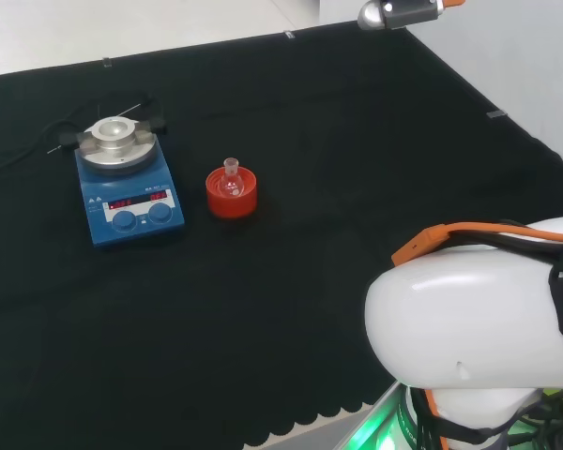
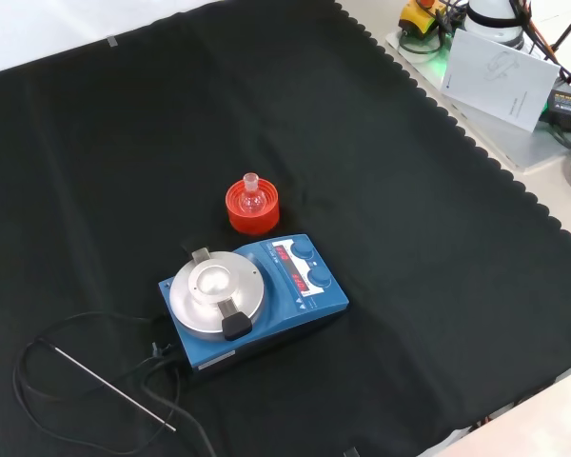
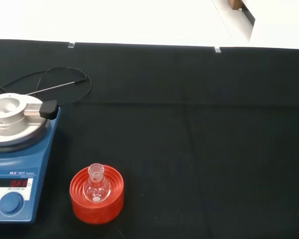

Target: Pick up the round-bottom flask.

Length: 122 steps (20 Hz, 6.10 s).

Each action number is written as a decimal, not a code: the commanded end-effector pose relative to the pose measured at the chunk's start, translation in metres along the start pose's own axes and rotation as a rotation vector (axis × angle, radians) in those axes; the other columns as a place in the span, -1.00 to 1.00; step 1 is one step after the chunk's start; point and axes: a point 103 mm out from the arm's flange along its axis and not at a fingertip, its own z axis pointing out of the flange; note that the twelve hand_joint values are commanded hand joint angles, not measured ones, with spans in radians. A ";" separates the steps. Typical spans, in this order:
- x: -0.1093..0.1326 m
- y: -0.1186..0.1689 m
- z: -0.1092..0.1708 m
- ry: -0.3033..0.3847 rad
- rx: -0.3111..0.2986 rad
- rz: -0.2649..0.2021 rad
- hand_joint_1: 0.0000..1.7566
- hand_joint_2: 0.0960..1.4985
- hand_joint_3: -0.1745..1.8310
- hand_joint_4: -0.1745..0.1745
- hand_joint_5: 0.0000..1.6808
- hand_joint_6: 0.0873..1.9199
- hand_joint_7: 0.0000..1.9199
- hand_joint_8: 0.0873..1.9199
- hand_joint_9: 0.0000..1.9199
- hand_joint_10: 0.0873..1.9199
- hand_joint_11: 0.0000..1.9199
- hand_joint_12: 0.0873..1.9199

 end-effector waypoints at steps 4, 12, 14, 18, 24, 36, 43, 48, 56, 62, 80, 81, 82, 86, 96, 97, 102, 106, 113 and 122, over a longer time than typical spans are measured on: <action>0.000 0.000 0.002 -0.005 -0.007 -0.005 -0.32 -0.30 -0.09 -0.40 -0.96 -1.00 -1.00 -0.72 -1.00 -0.70 -1.00 -0.70; -0.002 0.001 0.004 0.005 -0.010 -0.011 -0.32 -0.29 -0.10 -0.40 -0.95 -1.00 -1.00 -0.73 -1.00 -0.70 -1.00 -0.72; -0.004 0.001 0.007 0.019 -0.022 -0.019 -0.32 -0.29 -0.10 -0.41 -0.94 -1.00 -1.00 -0.71 -1.00 -0.69 -1.00 -0.72; -0.014 0.003 0.019 0.053 -0.046 -0.038 -0.30 -0.31 -0.10 -0.47 -0.87 -1.00 -0.99 -0.50 -1.00 -0.38 -1.00 -0.36; -0.023 0.011 0.040 0.100 -0.049 -0.081 -0.26 -0.37 -0.07 -0.57 -0.74 -1.00 -0.92 -0.20 -0.91 -0.05 -1.00 0.35; -0.037 0.032 0.093 0.226 0.028 -0.115 -0.21 -0.44 -0.04 -0.75 -0.59 -0.98 -0.72 -0.08 -0.70 0.00 -0.95 0.58; -0.036 0.041 0.111 0.276 0.049 -0.126 -0.16 -0.47 -0.03 -0.86 -0.62 -0.66 -0.62 -0.06 -0.60 -0.02 -0.89 0.56; -0.034 0.049 0.124 0.332 0.077 -0.132 -0.14 -0.50 -0.02 -0.92 -0.72 -0.25 -0.54 -0.02 -0.53 -0.01 -0.80 0.54; -0.038 0.070 0.157 0.443 0.140 -0.155 -0.14 -0.52 -0.02 -0.93 -0.74 -0.14 -0.59 -0.02 -0.60 -0.01 -0.86 0.56; -0.040 0.081 0.176 0.513 0.173 -0.184 -0.15 -0.52 -0.02 -0.93 -0.74 -0.13 -0.61 -0.02 -0.63 -0.01 -0.91 0.57; -0.005 0.113 0.208 0.608 0.257 -0.172 -0.13 -0.52 -0.02 -0.92 -0.76 -0.13 -0.61 -0.01 -0.60 0.00 -0.90 0.57; -0.001 0.117 0.210 0.606 0.267 -0.178 -0.13 -0.52 -0.02 -0.92 -0.76 -0.13 -0.61 -0.01 -0.61 0.00 -0.90 0.57; 0.003 0.121 0.211 0.609 0.272 -0.184 -0.13 -0.52 -0.02 -0.92 -0.77 -0.13 -0.61 -0.01 -0.61 0.00 -0.90 0.57; 0.014 0.131 0.214 0.617 0.288 -0.206 -0.12 -0.52 -0.02 -0.92 -0.77 -0.13 -0.61 -0.01 -0.61 0.00 -0.91 0.57; 0.020 0.144 0.227 0.671 0.330 -0.245 -0.12 -0.52 -0.02 -0.91 -0.78 -0.14 -0.62 -0.01 -0.63 0.00 -0.93 0.58; 0.027 0.147 0.231 0.669 0.328 -0.249 -0.11 -0.52 -0.02 -0.91 -0.78 -0.14 -0.62 -0.01 -0.63 0.00 -0.94 0.58; 0.037 0.164 0.232 0.658 0.318 -0.273 -0.11 -0.52 -0.02 -0.91 -0.78 -0.14 -0.62 -0.01 -0.63 0.00 -0.94 0.58; 0.045 0.173 0.236 0.658 0.318 -0.298 -0.11 -0.52 -0.01 -0.92 -0.78 -0.14 -0.62 -0.01 -0.63 0.01 -0.94 0.58; 0.058 0.181 0.243 0.689 0.369 -0.355 -0.10 -0.52 -0.01 -0.92 -0.78 -0.14 -0.61 -0.01 -0.62 0.01 -0.94 0.58; 0.051 0.191 0.256 0.792 0.416 -0.387 -0.10 -0.52 -0.01 -0.92 -0.78 -0.15 -0.60 -0.01 -0.61 0.00 -0.94 0.58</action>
